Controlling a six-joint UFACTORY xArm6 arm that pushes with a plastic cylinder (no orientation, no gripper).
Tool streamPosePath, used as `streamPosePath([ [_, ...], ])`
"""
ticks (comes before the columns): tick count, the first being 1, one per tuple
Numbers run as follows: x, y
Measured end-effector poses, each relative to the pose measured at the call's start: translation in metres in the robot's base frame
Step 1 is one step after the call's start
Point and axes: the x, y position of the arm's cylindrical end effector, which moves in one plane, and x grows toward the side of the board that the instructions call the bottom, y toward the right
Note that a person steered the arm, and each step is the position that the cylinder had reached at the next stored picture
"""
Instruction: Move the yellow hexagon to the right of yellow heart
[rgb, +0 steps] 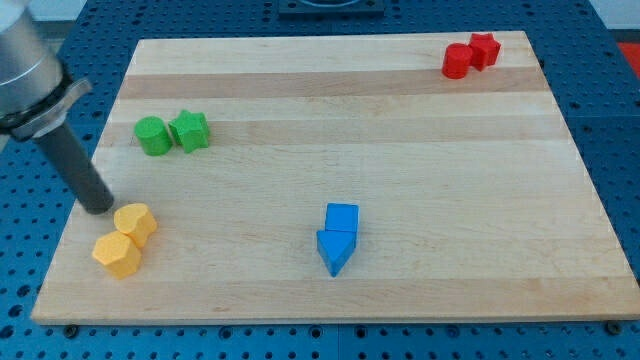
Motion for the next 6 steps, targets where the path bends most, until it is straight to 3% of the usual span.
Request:
streamPosePath([
  [2,0.073,-0.005],
  [3,0.080,0.000],
  [6,0.039,0.100],
])
